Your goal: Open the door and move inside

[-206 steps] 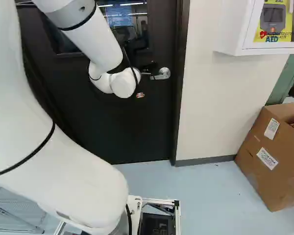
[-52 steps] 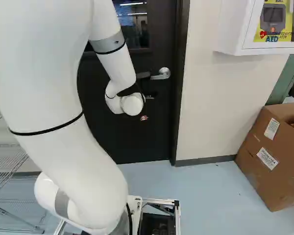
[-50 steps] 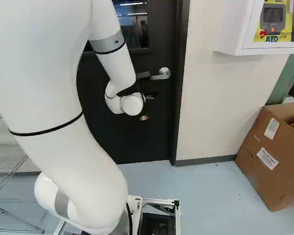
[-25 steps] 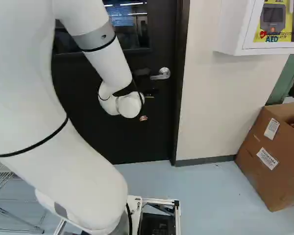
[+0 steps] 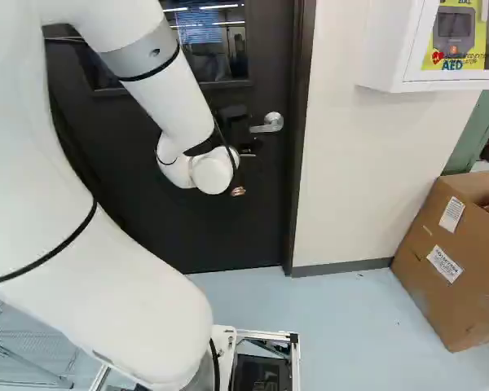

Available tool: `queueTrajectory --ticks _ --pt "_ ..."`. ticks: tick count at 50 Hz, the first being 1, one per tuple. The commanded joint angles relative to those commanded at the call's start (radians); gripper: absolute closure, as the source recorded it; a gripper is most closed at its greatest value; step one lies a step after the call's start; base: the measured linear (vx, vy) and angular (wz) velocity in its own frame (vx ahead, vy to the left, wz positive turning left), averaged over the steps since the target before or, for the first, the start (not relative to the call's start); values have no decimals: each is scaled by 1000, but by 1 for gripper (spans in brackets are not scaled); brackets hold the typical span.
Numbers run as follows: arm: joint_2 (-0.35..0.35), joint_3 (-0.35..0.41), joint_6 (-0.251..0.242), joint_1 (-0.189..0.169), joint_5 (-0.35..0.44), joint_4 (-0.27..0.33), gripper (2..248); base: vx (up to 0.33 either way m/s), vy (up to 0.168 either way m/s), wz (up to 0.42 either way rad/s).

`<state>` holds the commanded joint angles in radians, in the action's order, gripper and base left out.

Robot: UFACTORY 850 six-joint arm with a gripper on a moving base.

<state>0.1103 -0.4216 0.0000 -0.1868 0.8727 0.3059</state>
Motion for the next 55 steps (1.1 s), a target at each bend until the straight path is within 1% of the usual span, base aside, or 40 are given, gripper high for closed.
queueTrajectory --ticks 28,55 --pt "51 -19 0 1 0 0 3 0 0 0" --pt "-4 -132 0 21 0 0 3 0 0 0"
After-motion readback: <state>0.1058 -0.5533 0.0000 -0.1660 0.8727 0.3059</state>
